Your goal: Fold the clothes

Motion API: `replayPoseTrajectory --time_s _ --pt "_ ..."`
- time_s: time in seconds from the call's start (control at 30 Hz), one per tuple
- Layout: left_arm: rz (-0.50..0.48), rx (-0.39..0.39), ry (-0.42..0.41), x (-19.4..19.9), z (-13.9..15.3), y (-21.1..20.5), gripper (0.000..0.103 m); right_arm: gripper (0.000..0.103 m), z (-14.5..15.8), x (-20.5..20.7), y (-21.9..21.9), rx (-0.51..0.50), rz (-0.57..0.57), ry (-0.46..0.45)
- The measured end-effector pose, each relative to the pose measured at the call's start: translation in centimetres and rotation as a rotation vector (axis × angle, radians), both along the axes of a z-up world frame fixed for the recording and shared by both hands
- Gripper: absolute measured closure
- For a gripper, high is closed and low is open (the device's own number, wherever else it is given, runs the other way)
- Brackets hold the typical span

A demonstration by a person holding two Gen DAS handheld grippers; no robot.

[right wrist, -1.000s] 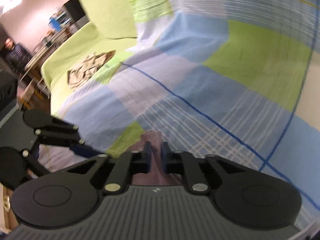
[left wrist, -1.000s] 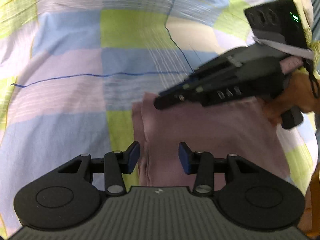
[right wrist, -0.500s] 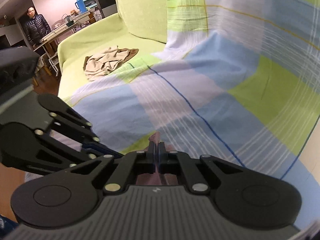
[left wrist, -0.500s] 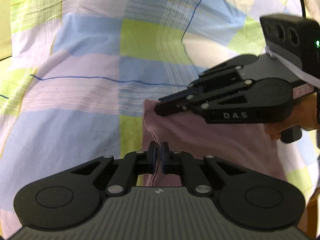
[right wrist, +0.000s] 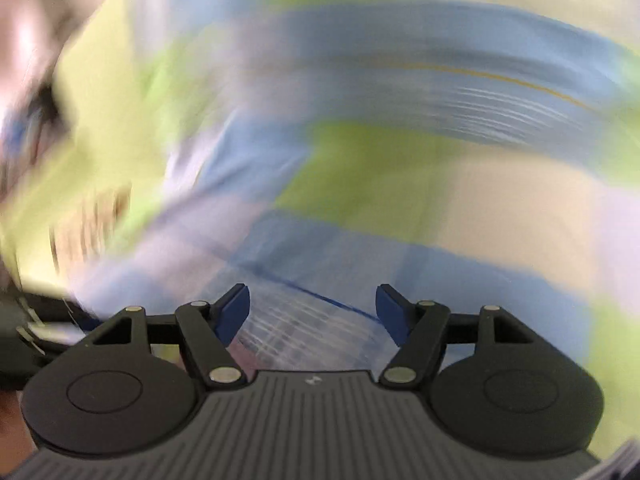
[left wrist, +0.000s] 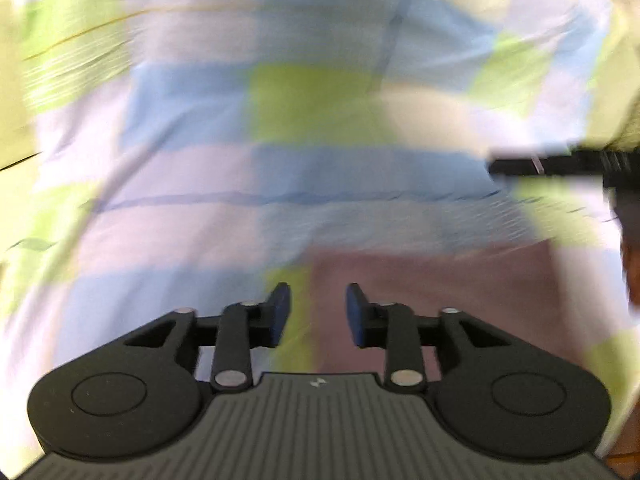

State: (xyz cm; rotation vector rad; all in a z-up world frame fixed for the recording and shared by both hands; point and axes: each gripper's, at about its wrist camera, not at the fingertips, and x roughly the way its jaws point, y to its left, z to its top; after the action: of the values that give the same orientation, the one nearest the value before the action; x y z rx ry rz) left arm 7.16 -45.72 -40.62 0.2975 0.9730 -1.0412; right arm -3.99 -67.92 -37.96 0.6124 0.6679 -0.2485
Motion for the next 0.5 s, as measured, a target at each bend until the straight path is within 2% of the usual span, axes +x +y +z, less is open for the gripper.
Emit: replayPoseTrajectory --time_s 0.07,0.13,0.2,0.27,0.3,0.33,0.4,0.43,0.5 --pt "-0.069 0.006 0.013 -0.6 -0.8 -1.7 0.054 0.046 -0.6 -5.0 0.3 0.097 -0.085 -0.006" --pt "-0.120 0.018 0.012 -1.3 -2.2 -3.1 0.054 0.051 -1.8 -7.6 1.4 0.132 -0.083 0.016" --pt "-0.137 0.058 -0.024 -1.6 -3.6 -3.8 0.054 0.054 -2.9 -8.3 1.8 0.152 -0.063 0.021" --pt "-0.140 0.082 -0.073 -1.9 -4.7 -3.7 0.052 0.057 -4.3 -8.1 1.7 0.107 -0.045 0.010" --pt "-0.135 0.075 -0.072 -1.9 -4.7 -3.5 0.051 0.061 -4.9 -8.1 1.0 0.096 -0.057 0.022" --pt "-0.130 0.072 -0.072 -1.9 -4.7 -3.2 0.052 0.074 -5.4 -8.1 0.3 0.092 -0.073 0.032" --pt "-0.120 0.100 -0.103 -2.2 -4.0 -3.0 0.053 0.084 -6.5 -8.1 -1.1 0.083 -0.104 0.053" --pt "-0.115 0.113 -0.121 -2.4 -3.6 -2.9 0.053 0.080 -6.0 -8.7 -1.1 0.076 -0.115 0.045" --pt "-0.092 0.130 -0.094 -3.0 -2.1 -1.6 0.053 0.072 -4.2 -10.3 -0.4 0.061 -0.134 0.017"
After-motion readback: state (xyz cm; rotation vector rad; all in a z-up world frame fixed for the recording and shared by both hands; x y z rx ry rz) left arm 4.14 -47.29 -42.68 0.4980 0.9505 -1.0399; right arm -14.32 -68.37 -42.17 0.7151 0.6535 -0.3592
